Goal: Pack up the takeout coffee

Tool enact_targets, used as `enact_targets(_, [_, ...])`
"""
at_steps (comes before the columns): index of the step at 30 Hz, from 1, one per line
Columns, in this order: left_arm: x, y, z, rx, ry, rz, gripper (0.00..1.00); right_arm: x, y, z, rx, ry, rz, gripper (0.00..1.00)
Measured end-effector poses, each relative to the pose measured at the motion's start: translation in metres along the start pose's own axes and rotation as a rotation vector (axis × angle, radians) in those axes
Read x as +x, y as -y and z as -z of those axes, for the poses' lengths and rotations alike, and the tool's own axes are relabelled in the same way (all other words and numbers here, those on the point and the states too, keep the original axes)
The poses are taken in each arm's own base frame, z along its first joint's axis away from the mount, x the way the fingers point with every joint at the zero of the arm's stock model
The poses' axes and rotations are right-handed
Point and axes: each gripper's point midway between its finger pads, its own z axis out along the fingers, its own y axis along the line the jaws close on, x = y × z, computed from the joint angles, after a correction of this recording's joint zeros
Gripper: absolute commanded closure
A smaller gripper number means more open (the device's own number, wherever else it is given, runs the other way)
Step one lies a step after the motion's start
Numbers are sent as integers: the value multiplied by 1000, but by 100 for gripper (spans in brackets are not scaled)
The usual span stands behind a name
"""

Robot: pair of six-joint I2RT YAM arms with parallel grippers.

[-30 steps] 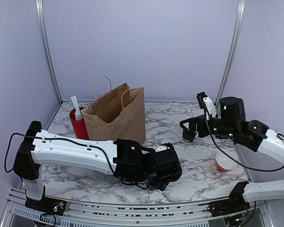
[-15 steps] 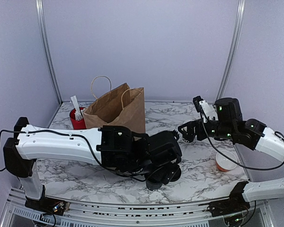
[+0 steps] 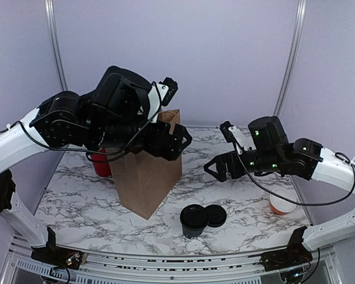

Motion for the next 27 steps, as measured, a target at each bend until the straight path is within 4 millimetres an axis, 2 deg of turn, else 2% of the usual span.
enact_targets(1, [-6,-11,6,-11,18,11,5,3,-11,-2,-12,-20,8,0])
enact_targets(6, [-26,-70,35,-91,102,75,4,21,-44,-10,-26,-107,23,2])
enact_targets(10, [-30,-121,53,-173,157,146,3,40,-65,-20,-6,-193,25,4])
enact_targets(15, [-34,-187,81,-286,245,255,2,74,-86,-29,47,-305,34,5])
enact_targets(17, [-34,-207,91,-314,274,294,2,88,-93,-31,78,-345,41,6])
enact_targets(19, [-33,-220,99,-332,298,322,2,101,-96,-33,120,-384,49,8])
enact_targets(22, [-32,-231,104,-336,314,344,2,116,-97,-32,165,-426,54,10])
enact_targets(27, [-18,-245,96,-349,296,375,1,132,-87,-31,229,-476,51,10])
